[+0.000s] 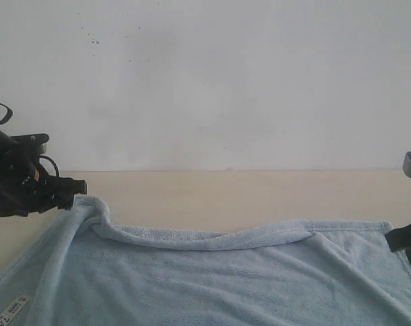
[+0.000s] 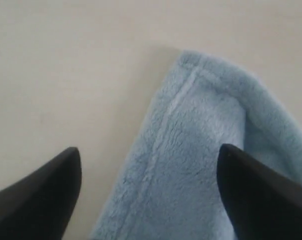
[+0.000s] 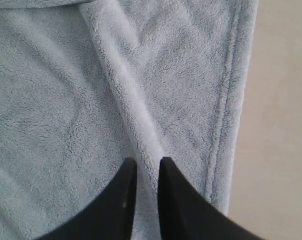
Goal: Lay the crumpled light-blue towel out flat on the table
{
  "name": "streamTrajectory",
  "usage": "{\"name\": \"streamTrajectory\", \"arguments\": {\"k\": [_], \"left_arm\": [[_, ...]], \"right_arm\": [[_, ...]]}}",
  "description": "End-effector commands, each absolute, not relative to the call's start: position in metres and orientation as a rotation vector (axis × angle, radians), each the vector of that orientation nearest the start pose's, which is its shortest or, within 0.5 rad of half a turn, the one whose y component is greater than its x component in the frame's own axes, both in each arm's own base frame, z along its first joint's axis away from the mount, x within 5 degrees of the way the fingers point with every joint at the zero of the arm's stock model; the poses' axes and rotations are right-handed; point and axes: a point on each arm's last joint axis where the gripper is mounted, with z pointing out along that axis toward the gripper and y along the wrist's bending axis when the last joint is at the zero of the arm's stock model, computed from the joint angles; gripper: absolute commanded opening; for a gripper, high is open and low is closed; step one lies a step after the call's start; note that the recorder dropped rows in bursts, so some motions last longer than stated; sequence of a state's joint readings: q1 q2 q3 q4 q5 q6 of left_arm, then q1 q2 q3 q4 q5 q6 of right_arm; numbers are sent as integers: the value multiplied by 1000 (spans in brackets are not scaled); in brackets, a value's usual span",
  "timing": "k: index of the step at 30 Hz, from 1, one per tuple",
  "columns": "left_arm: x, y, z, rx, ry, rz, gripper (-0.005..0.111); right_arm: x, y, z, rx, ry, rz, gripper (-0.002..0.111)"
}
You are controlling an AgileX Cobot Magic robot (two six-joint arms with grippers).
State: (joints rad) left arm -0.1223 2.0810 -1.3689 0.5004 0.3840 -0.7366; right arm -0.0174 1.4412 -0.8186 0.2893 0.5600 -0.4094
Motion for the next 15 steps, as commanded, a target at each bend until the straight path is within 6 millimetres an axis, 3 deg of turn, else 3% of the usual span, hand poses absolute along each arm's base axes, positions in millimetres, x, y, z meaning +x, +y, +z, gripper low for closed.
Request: {"name": "streamTrajectory", "arguments": {"k": [1,7,15], "left_arm": [[425,-37,146,-231,2553,103,69],[397,-36,151,-142,2601,165,60],[347,-27,140,-95,2711,239,46]], "right_arm": [[273,11,222,-263,2608,170,16],[273,12,223,-267,2603,188,16],[272,15,223,-267,2610,231,16]]}}
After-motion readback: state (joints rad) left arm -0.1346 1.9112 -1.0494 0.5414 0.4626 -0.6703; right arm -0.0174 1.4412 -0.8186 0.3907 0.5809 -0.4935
